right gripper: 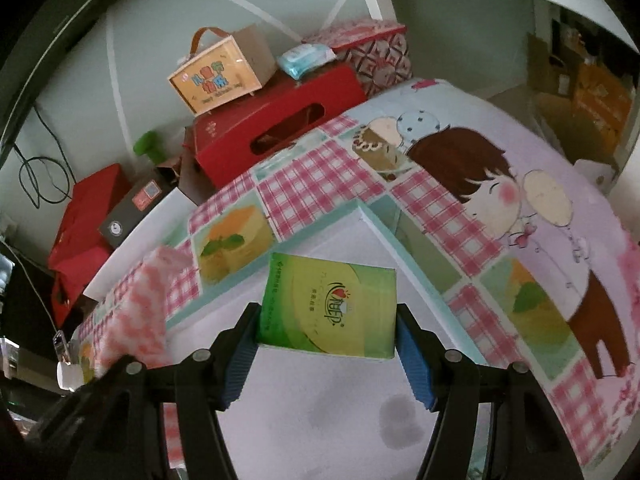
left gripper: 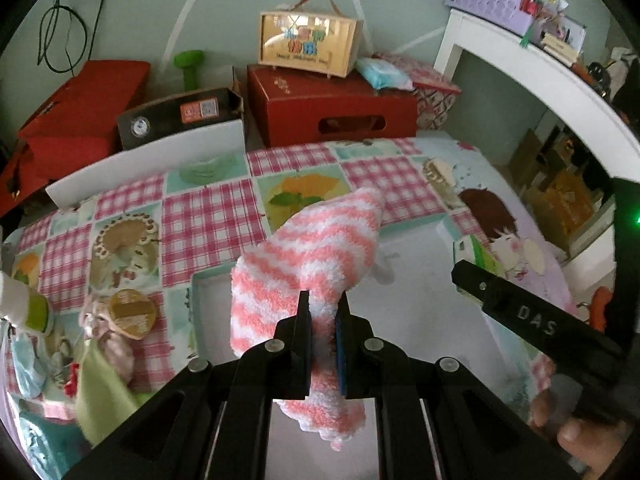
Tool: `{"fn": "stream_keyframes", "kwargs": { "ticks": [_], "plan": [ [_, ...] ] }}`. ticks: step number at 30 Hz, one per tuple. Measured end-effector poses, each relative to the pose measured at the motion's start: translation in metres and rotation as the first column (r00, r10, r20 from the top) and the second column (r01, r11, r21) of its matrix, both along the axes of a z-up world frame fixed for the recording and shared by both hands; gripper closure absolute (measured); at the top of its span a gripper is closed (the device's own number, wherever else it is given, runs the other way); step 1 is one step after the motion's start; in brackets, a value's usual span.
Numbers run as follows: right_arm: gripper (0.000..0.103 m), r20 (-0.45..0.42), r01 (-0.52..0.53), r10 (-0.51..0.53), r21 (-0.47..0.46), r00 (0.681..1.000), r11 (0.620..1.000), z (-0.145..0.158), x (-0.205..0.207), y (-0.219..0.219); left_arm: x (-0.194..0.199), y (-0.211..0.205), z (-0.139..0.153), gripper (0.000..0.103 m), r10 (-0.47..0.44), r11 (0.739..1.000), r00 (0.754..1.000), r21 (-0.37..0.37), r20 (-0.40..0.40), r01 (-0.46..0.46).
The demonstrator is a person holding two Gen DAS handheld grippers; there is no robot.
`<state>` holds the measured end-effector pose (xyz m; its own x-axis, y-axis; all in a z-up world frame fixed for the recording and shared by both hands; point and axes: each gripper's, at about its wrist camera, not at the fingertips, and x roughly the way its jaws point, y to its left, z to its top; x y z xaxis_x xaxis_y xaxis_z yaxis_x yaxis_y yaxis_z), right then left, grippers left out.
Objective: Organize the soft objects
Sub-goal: 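Carry the tissue pack and striped cloth into the white tray and release both, then withdraw both tools from the tray back toward the pile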
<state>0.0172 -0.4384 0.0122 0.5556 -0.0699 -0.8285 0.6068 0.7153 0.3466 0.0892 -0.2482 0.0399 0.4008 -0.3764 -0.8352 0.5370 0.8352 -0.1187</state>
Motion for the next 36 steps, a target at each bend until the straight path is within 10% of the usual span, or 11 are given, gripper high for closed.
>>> {"fn": "stream_keyframes", "kwargs": {
  "ticks": [3,8,11,21,36],
  "plan": [
    [0.035,-0.023,-0.009,0.009,0.001,1.000,1.000,-0.007,0.006,0.001,0.010,-0.002,-0.018,0.091,0.026,1.000,0.999,0.003,-0.043,-0.026],
    [0.035,-0.070,-0.008,0.009,0.015,0.997,1.000,-0.017,0.012,0.002,0.017,0.007,-0.033,0.048,0.074,0.997,0.992,0.015,-0.100,-0.073],
    [0.033,-0.099,-0.001,0.003,0.021,0.995,1.000,-0.022,0.014,0.001,0.019,0.015,-0.031,0.043,0.087,0.996,0.990,-0.007,-0.115,-0.089],
    [0.007,-0.140,0.016,-0.021,-0.038,0.990,0.999,-0.016,0.007,0.002,0.015,0.033,-0.031,0.005,0.101,0.994,0.982,-0.032,-0.158,-0.107],
    [0.000,-0.127,-0.034,0.016,-0.139,0.992,0.990,0.002,0.010,0.017,0.006,0.072,-0.027,0.000,0.135,0.981,0.979,-0.120,-0.155,-0.154]
  ]
}}
